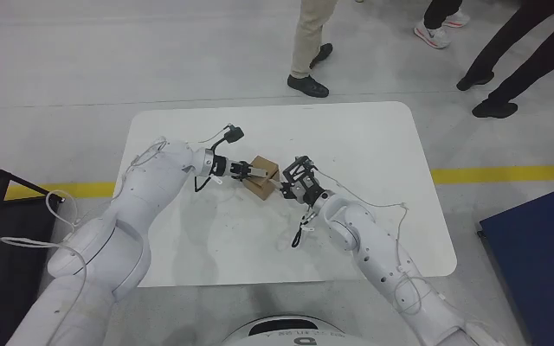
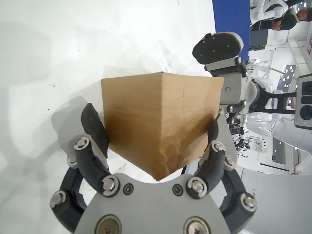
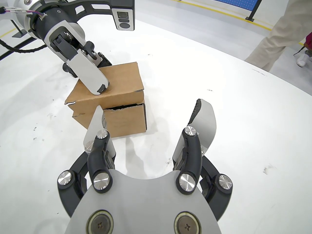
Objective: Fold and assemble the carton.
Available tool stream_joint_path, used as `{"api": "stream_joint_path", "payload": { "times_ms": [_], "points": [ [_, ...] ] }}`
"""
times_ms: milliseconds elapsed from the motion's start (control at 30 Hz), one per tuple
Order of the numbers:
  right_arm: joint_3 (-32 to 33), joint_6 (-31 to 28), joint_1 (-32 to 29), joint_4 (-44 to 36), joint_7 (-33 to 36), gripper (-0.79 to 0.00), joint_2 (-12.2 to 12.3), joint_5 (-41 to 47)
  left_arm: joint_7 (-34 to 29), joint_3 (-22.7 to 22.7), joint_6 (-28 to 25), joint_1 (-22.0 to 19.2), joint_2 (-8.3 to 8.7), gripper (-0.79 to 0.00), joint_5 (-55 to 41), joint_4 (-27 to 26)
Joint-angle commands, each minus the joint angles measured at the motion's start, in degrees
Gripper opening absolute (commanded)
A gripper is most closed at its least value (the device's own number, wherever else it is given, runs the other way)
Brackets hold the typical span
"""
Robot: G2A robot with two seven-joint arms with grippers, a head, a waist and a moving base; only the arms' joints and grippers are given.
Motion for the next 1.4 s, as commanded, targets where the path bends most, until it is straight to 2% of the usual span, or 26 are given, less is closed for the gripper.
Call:
{"api": "stream_joint_path", "payload": {
  "times_ms": [0,433,633,700,933,1100,1233,1367],
  "points": [
    [0.24,-0.02,-0.33,-0.30,-0.01,-0.145,0.07,-0.20,0.22,0.25,0.16,-0.09,-0.26,0.000,0.93,0.20],
    [1.17,0.72,-1.75,-2.17,-0.88,-0.132,0.20,-0.68,1.08,0.05,-0.26,-0.17,-1.38,0.000,2.52,1.65],
    [1.72,4.48,-1.82,-2.46,-2.05,-0.215,-0.19,1.25,1.00,-0.24,-0.51,-0.10,-1.64,0.000,2.94,2.10],
    [1.00,5.69,-1.06,-1.29,-2.12,-0.222,-0.55,1.67,0.92,-0.38,-0.61,-0.12,-1.70,0.000,3.03,2.27],
    [-0.37,8.06,0.44,1.13,0.83,-0.215,-1.07,-0.64,0.85,-0.95,-1.10,-0.10,-1.75,0.000,3.34,2.98],
    [1.08,7.21,-1.21,-2.15,-1.24,-0.200,-0.84,0.56,0.92,-1.27,-1.19,-0.05,-1.82,0.000,3.59,2.86],
    [2.81,5.19,-3.61,-5.41,-4.39,-0.200,-0.41,1.76,0.11,-3.90,-0.39,1.16,-1.54,0.000,-4.60,0.72],
    [4.78,2.04,-5.95,-7.74,-5.80,-0.240,0.16,3.03,-2.13,-9.04,1.84,2.51,0.75,0.000,-17.76,-2.07]
  ]
}}
